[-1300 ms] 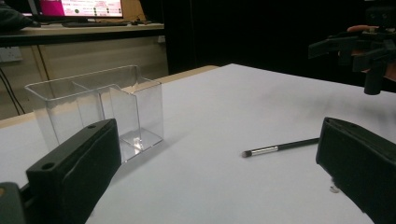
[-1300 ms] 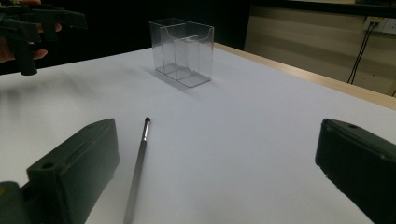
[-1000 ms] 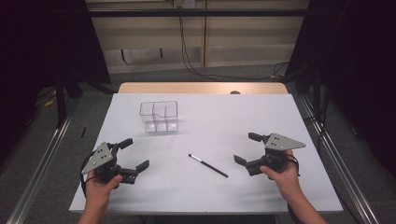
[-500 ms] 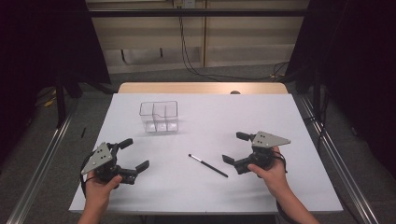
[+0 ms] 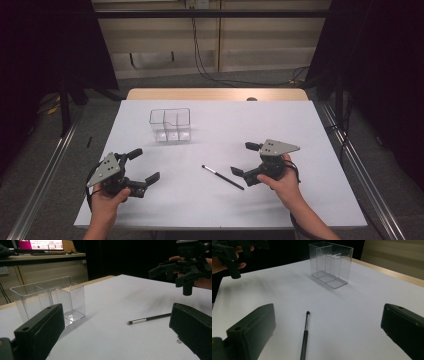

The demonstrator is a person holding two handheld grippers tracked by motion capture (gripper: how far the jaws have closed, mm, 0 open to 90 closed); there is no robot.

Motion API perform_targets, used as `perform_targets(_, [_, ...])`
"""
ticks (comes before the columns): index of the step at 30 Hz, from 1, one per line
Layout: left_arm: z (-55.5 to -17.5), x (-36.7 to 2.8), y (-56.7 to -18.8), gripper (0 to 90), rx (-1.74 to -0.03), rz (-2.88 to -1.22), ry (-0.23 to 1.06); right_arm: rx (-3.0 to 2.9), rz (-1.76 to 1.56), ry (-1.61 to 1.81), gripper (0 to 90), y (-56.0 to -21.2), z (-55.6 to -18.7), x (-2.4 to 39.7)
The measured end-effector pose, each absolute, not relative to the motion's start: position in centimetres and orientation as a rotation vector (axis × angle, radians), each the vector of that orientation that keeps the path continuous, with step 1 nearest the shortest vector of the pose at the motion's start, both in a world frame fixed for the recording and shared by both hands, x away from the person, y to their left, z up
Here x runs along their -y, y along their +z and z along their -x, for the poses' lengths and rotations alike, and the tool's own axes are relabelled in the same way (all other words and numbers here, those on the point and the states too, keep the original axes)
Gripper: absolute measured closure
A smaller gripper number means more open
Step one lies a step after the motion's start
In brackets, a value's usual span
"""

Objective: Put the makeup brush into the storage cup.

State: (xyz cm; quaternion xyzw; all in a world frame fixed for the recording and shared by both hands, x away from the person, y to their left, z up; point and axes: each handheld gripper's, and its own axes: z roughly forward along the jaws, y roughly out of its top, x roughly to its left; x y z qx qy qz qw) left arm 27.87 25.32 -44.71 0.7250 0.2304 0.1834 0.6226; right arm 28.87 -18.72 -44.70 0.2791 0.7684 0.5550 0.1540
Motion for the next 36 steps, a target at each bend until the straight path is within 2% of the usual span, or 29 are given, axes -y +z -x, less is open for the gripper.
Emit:
perform_targets(14, [-27.9,-25.3,-44.8,0.0,-0.528,-1.675,0.418,-2.381,-0.848,1.43,0.0,-44.5,-29.5,17.4])
perform_targets(31, [-28.0,-25.2,-44.9,0.0,-0.532,-1.684,0.406,-2.646,-0.908,1.069,0.1,-44.6,-30.1,16.4])
perform_targets(36, [-28.0,-25.1,-45.0,0.0,-0.534,-1.687,0.399,-2.714,-0.901,0.968,4.1,-44.6,-30.1,15.9])
